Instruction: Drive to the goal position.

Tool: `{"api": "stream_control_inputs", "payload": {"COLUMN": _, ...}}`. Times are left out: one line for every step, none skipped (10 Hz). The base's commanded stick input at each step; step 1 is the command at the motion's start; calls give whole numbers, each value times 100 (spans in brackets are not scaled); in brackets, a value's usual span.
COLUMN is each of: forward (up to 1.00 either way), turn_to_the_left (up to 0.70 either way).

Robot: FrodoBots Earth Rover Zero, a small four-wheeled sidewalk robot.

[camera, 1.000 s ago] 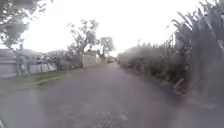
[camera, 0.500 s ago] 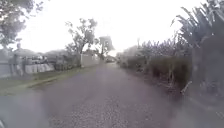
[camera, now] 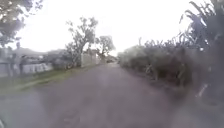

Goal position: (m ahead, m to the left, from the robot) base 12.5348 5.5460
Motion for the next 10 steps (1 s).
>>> {"api": "stream_control_inputs", "payload": {"forward": 70, "turn_to_the_left": -14}}
{"api": "stream_control_inputs", "payload": {"forward": 70, "turn_to_the_left": -14}}
{"api": "stream_control_inputs", "payload": {"forward": 70, "turn_to_the_left": -14}}
{"api": "stream_control_inputs", "payload": {"forward": 70, "turn_to_the_left": -14}}
{"api": "stream_control_inputs", "payload": {"forward": 70, "turn_to_the_left": -14}}
{"api": "stream_control_inputs", "payload": {"forward": 70, "turn_to_the_left": -14}}
{"api": "stream_control_inputs", "payload": {"forward": 70, "turn_to_the_left": -14}}
{"api": "stream_control_inputs", "payload": {"forward": 70, "turn_to_the_left": -14}}
{"api": "stream_control_inputs", "payload": {"forward": 70, "turn_to_the_left": -14}}
{"api": "stream_control_inputs", "payload": {"forward": 70, "turn_to_the_left": -14}}
